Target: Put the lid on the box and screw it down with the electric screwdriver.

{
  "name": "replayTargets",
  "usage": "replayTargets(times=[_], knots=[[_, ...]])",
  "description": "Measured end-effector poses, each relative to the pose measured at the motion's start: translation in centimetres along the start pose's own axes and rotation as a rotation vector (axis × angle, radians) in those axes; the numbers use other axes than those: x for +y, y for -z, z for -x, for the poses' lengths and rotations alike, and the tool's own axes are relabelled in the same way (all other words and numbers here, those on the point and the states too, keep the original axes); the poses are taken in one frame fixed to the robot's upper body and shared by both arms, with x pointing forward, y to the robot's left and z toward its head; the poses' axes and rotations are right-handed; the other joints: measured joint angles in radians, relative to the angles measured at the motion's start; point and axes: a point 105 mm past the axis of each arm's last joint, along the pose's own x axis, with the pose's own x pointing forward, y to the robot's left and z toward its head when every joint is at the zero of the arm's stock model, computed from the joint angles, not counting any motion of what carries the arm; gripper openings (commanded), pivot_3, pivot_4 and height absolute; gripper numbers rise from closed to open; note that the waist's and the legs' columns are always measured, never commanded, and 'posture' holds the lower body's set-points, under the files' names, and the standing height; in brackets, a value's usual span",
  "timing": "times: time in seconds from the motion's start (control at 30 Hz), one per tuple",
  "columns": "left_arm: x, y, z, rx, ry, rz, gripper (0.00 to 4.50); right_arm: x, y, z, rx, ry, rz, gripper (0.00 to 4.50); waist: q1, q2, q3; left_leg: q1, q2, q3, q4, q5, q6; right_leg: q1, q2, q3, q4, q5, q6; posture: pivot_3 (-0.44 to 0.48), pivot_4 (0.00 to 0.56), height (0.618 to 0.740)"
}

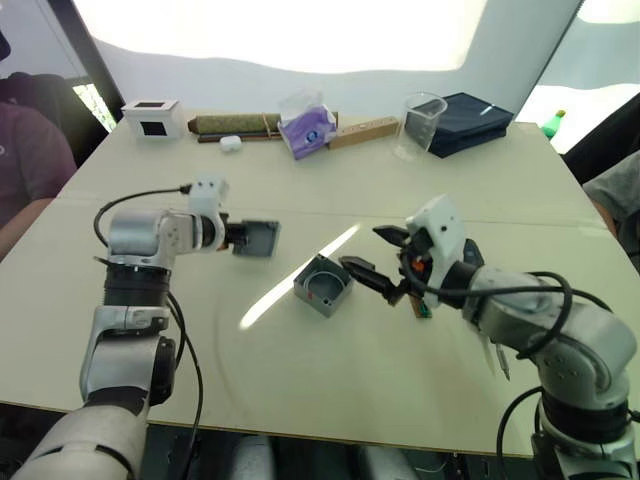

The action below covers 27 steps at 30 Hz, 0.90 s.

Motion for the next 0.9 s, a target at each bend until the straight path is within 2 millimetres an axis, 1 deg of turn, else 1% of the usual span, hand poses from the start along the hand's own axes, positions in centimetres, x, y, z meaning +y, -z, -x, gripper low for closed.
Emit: replayTargets(times=[0.1,0.13,0.17,0.23,0.27,0.33,0.5,0.6,0.77,0.9], knots=[[-0.9,-2.3,0.0,-0.159,0.041,-0.032,0.04,-0.9,-0.5,-1.7,-0.028,0.013,-0.088,4.50,0.002,0.000,0.000,0.000,0.000,0.001,0.000,0.000,0.000,0.000,0.000,0.000,0.000,0.000,0.000,0.000,0.150,0.739],[-1.6,-3.1,0.1,-0.225,0.066,-0.045,0.04,-1.6,-0.9,-2.8,-0.040,0.029,-0.151,4.50,0.002,0.000,0.000,0.000,0.000,0.001,0.000,0.001,-0.001,0.000,-0.001,0.001,0.000,0.000,0.000,0.000,0.150,0.739],[-3.2,-3.9,0.1,-0.294,0.118,-0.066,0.04,-2.4,-1.4,-4.0,-0.055,0.042,-0.221,4.50,0.002,0.000,0.000,0.000,0.000,0.002,0.000,0.001,-0.002,0.000,-0.001,0.001,0.000,0.000,0.000,0.000,0.150,0.739],[-6.0,-5.2,0.4,-0.392,0.219,-0.103,0.04,-3.0,-2.9,-5.3,-0.088,0.034,-0.294,4.50,0.007,0.000,0.000,0.000,0.000,0.002,0.000,0.001,-0.002,0.000,-0.001,0.000,0.000,0.000,0.000,0.000,0.150,0.739],[-7.0,-5.8,0.7,-0.434,0.255,-0.124,0.04,-3.2,-3.6,-5.5,-0.106,0.023,-0.310,4.50,0.008,0.000,0.000,0.000,0.000,0.002,-0.002,0.001,-0.002,0.000,-0.001,0.000,-0.001,0.000,0.000,0.000,0.150,0.739],[-8.2,-6.5,1.1,-0.488,0.291,-0.166,0.04,-3.7,-4.5,-5.4,-0.129,0.023,-0.329,4.50,0.007,0.000,0.000,0.000,0.000,0.003,-0.003,0.001,-0.002,-0.001,-0.002,0.000,-0.001,0.000,0.000,0.000,0.150,0.739],[-9.9,-6.6,1.1,-0.523,0.338,-0.175,0.04,-4.7,-3.8,-5.1,-0.091,0.041,-0.356,4.50,-0.003,0.000,0.000,0.000,0.000,0.003,-0.004,0.001,-0.002,-0.002,-0.001,0.001,-0.001,0.000,0.000,0.000,0.150,0.739],[-10.9,-6.4,1.0,-0.516,0.366,-0.194,0.04,-4.7,-3.8,-5.0,-0.084,0.033,-0.351,4.50,-0.012,0.000,0.000,0.000,0.000,0.003,-0.004,0.001,-0.002,-0.001,-0.001,0.001,-0.001,0.000,0.000,0.000,0.150,0.739],[-11.5,-6.4,1.2,-0.519,0.402,-0.204,0.04,-4.5,-3.7,-5.0,-0.070,0.024,-0.354,4.50,-0.029,0.000,0.000,0.000,0.000,0.003,-0.004,0.001,-0.002,-0.001,-0.001,0.001,-0.001,0.000,0.000,0.000,0.150,0.739],[-11.7,-6.3,1.2,-0.517,0.414,-0.208,0.00,-4.3,-3.7,-5.1,-0.071,0.019,-0.350,3.35,-0.032,0.000,0.000,0.000,0.000,0.003,-0.004,0.001,-0.002,-0.001,-0.001,0.001,-0.001,0.000,0.000,0.000,0.150,0.739]])
